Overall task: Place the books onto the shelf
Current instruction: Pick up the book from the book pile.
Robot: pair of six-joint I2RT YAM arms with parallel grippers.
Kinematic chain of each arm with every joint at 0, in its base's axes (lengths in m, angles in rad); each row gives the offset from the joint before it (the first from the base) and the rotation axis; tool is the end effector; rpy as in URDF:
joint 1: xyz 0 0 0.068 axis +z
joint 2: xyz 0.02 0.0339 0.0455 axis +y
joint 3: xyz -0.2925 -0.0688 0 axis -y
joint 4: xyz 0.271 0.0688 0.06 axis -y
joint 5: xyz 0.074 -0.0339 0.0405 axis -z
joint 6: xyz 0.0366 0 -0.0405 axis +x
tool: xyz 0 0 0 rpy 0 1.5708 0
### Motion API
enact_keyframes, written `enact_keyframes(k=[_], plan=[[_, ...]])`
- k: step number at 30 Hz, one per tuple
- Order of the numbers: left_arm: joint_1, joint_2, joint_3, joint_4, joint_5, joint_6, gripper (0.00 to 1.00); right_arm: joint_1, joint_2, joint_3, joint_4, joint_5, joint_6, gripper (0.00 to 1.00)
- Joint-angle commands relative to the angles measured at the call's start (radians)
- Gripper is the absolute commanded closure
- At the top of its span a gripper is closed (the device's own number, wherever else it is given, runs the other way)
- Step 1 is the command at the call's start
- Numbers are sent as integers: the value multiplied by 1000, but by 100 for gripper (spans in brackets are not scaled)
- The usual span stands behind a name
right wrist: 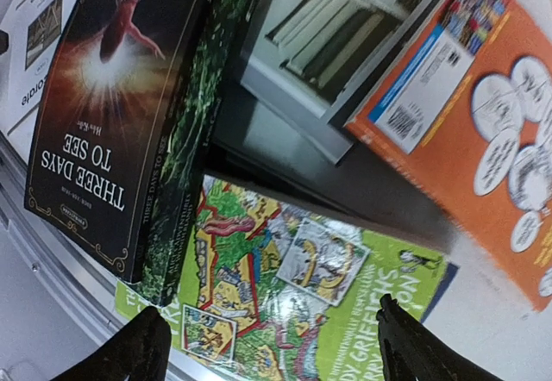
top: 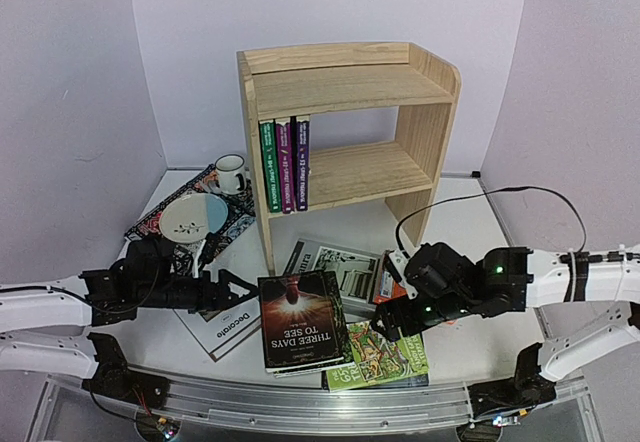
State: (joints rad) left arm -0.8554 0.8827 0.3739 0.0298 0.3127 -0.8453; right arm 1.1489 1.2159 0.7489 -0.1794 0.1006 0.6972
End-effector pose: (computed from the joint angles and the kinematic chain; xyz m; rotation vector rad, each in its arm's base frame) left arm 0.1205 -0.1559 0.2097 0.2331 2.3114 -1.2962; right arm 0.1162 0.2498 0.2528 -0.4723 2.3207 0.8686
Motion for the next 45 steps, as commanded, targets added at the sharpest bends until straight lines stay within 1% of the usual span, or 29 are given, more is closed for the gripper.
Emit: enact_keyframes(k=[1,5,8,12,15,19,25,29,31,36,39,41,43,45], plan=[[-33,26,-65,127,68,-134,9,5,99,-6,146,-158,162,23],[-65,83,-75,155,58,-167,9,5,170,-6,255,-136,235,31],[-99,154,-85,235,68,-201,9,5,217,-25,325,-108,305,38],[-141,256,-60,274,44,-227,12,6,249,-52,421,-90,356,42],[-152,317,-41,295,35,-256,14,6,262,-57,445,-60,363,45],[-152,373,-48,344,40,-312,15,8,306,-54,470,-81,372,48],[-154,454,-78,566,69,-367,20,18,376,-46,550,-124,385,56],[-154,514,-57,634,88,-375,26,21,386,-38,563,-128,377,61],[-154,521,-45,645,91,-373,33,22,387,-32,565,-131,369,64],[-153,436,-54,644,59,-370,65,27,388,-15,567,-142,338,67],[-154,345,-93,644,24,-388,79,37,384,-3,577,-144,315,67],[-153,298,-111,644,11,-393,86,46,382,7,591,-151,293,67],[-152,251,-127,643,5,-398,95,54,379,21,598,-156,269,65],[-151,209,-138,641,4,-405,100,62,372,35,600,-152,250,59]])
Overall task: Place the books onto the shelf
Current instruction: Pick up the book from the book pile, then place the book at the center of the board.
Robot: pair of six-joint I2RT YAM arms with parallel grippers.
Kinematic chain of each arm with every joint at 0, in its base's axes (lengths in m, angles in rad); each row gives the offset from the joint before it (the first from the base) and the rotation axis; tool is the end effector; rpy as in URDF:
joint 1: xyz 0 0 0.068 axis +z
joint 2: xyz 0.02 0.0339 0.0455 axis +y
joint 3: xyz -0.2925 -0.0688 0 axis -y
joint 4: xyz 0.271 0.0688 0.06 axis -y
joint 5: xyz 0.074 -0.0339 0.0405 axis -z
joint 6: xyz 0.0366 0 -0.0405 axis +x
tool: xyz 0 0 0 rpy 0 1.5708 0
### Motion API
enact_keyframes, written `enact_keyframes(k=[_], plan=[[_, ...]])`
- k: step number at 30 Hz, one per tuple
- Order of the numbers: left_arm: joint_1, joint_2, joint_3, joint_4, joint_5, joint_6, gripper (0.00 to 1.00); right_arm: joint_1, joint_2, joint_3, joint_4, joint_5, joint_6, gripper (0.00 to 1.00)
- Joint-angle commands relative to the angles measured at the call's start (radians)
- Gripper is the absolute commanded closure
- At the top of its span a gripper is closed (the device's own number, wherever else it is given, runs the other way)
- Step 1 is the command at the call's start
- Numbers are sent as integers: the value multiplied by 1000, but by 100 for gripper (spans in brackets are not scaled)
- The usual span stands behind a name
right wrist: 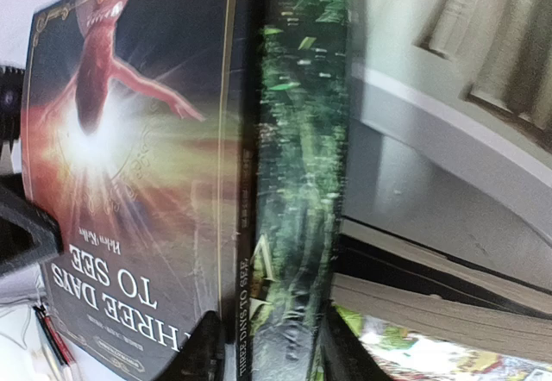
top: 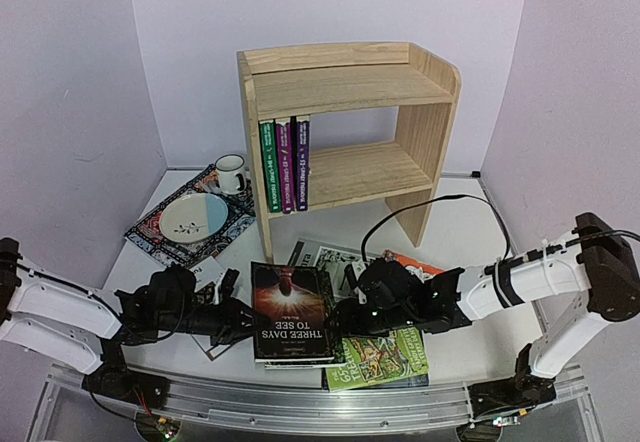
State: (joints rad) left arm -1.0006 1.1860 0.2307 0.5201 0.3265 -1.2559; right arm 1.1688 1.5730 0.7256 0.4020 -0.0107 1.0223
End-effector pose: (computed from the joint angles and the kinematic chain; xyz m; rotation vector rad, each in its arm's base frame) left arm 0.1057 -0.1866 0.1522 -0.0567 2.4671 -1.5878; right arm 0.1345 0.3175 0.1949 -0.1772 2.3080 1.3038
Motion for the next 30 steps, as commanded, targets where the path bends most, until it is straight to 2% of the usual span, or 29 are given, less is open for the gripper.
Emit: enact_keyframes(k=[1,4,9,10,13,15,18,24,30], plan=[[-6,-122,-2,145,-12,3,100,44,9,60,18,-35,-82,55],[-2,-217,-24,76,-32,-24,100,46,-15,55,18,-11,-96,50],[6,-455,-59,-108,-117,-74,100,46,-14,70,14,-8,-120,33],[7,-515,-49,-195,-150,-76,100,46,-9,78,9,-6,-124,31],[9,-689,81,-649,-357,-62,100,46,-5,90,4,5,-138,29],[11,-747,145,-852,-443,-43,100,46,-7,93,2,10,-144,29],[12,-761,194,-948,-488,-44,100,46,-8,103,-5,17,-158,29],[13,-656,244,-982,-495,-43,100,46,-9,115,-21,39,-174,28],[13,-647,319,-1042,-610,-8,100,46,-32,93,-28,55,-175,28]])
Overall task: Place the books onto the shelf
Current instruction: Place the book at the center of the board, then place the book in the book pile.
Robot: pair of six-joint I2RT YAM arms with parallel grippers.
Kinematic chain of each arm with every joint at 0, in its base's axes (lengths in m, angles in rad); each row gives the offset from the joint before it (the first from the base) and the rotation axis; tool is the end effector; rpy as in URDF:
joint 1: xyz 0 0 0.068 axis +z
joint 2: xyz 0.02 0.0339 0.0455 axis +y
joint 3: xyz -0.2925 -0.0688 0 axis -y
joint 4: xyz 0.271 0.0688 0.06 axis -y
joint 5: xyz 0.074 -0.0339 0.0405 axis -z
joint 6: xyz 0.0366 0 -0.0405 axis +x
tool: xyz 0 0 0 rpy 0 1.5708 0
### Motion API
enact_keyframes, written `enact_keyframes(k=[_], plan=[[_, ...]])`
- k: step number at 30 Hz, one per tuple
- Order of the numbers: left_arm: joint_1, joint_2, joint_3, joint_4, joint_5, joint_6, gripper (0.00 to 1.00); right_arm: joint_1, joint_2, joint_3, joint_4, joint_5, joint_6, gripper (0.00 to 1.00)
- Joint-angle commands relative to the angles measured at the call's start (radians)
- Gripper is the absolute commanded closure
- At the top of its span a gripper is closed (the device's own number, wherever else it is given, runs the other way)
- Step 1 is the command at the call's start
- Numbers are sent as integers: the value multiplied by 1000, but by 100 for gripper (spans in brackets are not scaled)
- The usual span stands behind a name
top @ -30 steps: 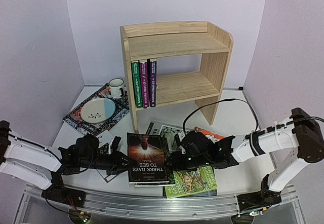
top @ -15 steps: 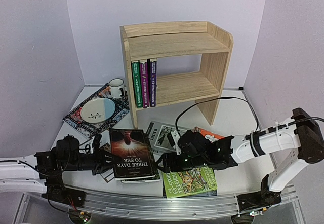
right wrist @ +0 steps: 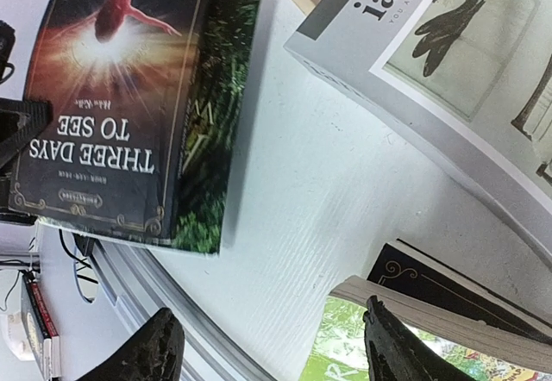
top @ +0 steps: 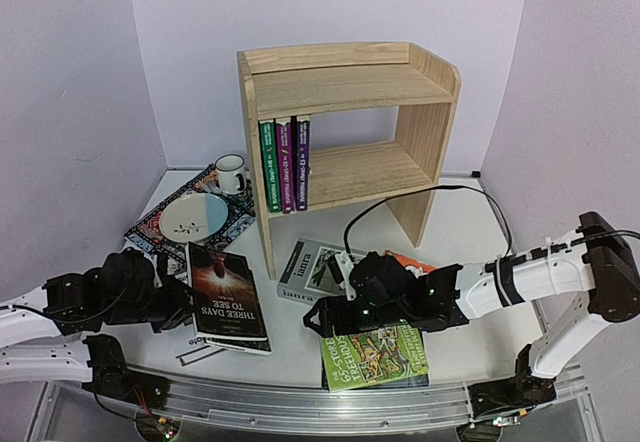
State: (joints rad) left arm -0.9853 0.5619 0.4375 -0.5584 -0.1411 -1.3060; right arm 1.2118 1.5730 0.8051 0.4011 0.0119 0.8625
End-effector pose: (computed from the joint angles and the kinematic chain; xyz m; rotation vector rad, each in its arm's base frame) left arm 0.0785 -0.1091 0.2257 -0.4767 2.4272 -0.9992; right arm 0.1271 0.3374 0.2213 -0.3728 2.1644 1.2925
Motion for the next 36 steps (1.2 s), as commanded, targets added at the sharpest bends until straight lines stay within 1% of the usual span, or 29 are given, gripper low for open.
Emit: enact_keyframes(k=[1,4,8,9,11,13,14,15,17,19,21,25,27,30,32,34,36], plan=[[-3,-19,118,35,-159,47,100,3,-36,10,-31,38,-17,28],[-3,13,130,36,-198,63,100,3,-47,15,-87,55,-34,27],[13,107,149,46,-224,107,100,3,-65,66,-264,93,-102,22],[25,133,154,52,-219,120,99,3,-74,81,-317,107,-112,21],[60,193,164,66,-185,143,95,3,-93,97,-392,123,-131,18],[102,241,170,75,-149,152,86,3,-116,92,-444,124,-137,15],[115,266,175,75,-132,154,74,3,-133,80,-455,114,-139,14],[127,283,182,75,-118,156,64,4,-148,68,-465,103,-143,13],[135,308,199,75,-98,169,53,3,-172,58,-523,109,-142,11],[136,335,226,75,-70,201,46,3,-196,61,-616,136,-128,8],[135,364,255,61,-38,233,36,4,-216,64,-711,159,-101,8],[135,403,336,-59,-50,248,23,3,-284,14,-779,177,-45,8],[136,396,358,-84,-55,258,21,2,-323,-22,-789,190,-13,7],[135,401,372,-64,9,293,23,-3,-380,-60,-814,202,38,10],[134,419,366,-13,106,325,24,-14,-414,-84,-834,186,71,12],[133,437,340,75,231,335,25,-39,-429,-110,-843,138,94,14],[131,462,291,192,324,325,27,-61,-422,-129,-844,91,98,16]])
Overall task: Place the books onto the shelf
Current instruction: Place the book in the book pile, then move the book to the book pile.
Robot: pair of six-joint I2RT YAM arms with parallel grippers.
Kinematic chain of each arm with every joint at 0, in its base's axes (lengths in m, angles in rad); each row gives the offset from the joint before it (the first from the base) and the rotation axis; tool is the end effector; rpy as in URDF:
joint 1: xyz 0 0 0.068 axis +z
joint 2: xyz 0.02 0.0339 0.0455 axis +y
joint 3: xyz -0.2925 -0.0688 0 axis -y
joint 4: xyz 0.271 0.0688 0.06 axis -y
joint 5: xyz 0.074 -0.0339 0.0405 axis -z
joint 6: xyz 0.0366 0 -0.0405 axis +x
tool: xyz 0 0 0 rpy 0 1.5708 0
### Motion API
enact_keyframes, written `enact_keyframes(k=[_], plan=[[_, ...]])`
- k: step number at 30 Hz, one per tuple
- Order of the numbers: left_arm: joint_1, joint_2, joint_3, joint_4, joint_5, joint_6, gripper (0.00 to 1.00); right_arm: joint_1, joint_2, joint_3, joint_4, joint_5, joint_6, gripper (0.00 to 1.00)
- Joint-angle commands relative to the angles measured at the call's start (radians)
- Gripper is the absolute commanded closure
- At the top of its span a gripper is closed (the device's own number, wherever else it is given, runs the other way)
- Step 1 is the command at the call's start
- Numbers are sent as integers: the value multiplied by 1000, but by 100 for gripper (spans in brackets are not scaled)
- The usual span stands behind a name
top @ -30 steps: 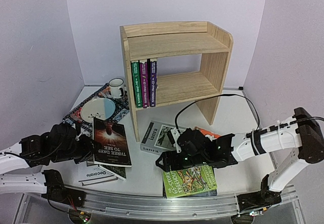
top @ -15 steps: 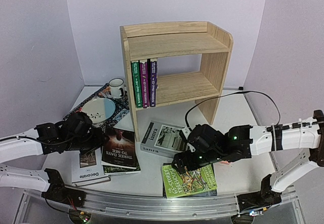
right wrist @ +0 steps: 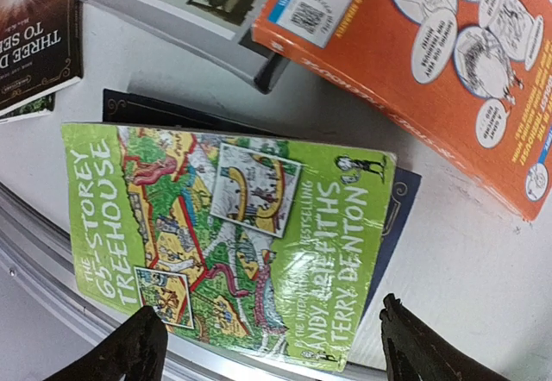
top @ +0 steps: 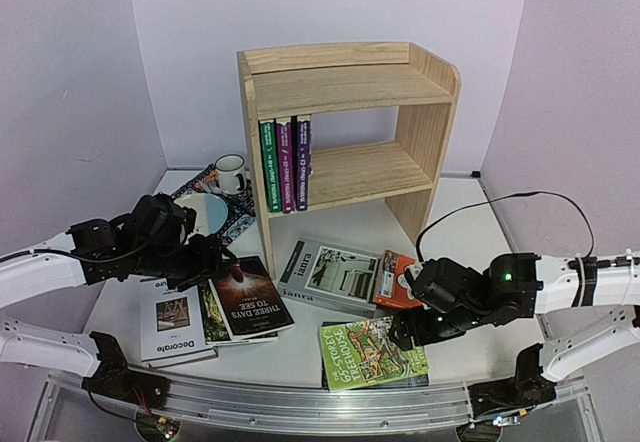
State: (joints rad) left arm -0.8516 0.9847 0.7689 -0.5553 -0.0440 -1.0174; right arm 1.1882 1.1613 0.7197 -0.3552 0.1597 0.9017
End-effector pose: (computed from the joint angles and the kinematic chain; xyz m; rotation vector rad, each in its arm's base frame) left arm 0.1429 -0.1607 0.2807 -0.2311 2.4999 -0.8205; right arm 0.0992 0.2308 0.2415 -0.2773 2.4958 0.7839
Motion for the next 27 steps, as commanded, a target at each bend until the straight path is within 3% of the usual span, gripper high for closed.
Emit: enact_keyframes(k=[1,7,12,17,27], plan=[[-7,53,-64,243,262,27,27,-41,-3,-47,-87,-74,60,17],[-111,158,-134,474,321,-17,29,-46,30,-85,-86,-123,92,22],[-180,311,-109,603,386,3,33,-48,17,-135,-9,-152,113,38],[-188,421,-92,658,469,42,40,-48,33,-153,21,-151,138,42],[-192,515,-77,715,475,67,44,-48,124,-98,203,-113,120,58]])
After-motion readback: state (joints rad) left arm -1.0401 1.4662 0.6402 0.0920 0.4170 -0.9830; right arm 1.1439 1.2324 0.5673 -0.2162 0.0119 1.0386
